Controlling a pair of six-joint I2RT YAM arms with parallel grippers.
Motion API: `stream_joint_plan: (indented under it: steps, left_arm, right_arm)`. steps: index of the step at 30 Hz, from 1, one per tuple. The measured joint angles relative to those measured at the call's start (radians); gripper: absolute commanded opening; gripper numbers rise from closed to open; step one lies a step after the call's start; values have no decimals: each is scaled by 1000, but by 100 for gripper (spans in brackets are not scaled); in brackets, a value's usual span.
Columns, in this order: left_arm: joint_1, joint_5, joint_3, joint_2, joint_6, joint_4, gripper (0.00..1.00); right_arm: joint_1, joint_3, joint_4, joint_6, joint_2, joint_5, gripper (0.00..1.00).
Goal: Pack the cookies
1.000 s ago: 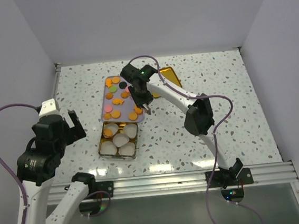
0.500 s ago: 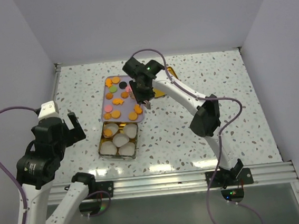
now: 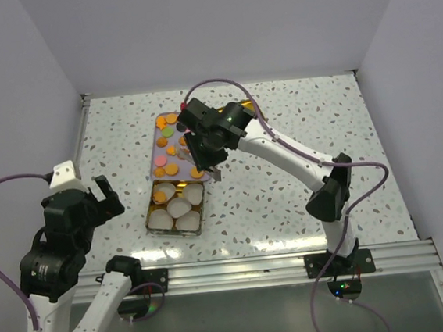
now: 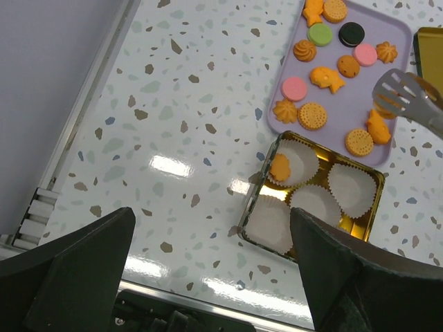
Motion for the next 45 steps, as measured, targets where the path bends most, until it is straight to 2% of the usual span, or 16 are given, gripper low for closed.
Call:
stream_joint_plan:
  steps: [5,11,20,28,37,45]
  left_arm:
    - [0,12,-15,-23,1,11,100]
    - [0,29,-31,-37,2,13,100]
    - [0,49,-32,-85,16,15,100]
    - [0,64,-32,-90,26,15,100]
    - [0,76,-32,-94,27,15,100]
    - [0,83,-32,-94,27,15,100]
  right_arm:
    - [105,-147,39,57,-102,0,31]
    - [161,-352,82,134,-242,4,31]
    - [248,-472,126,219,-270,29,30]
    - [265,-466,123,249,-262,69,33]
    - [264,-386,105,243,-197,132,47]
    - [263,-383,91,240,-191,158,49]
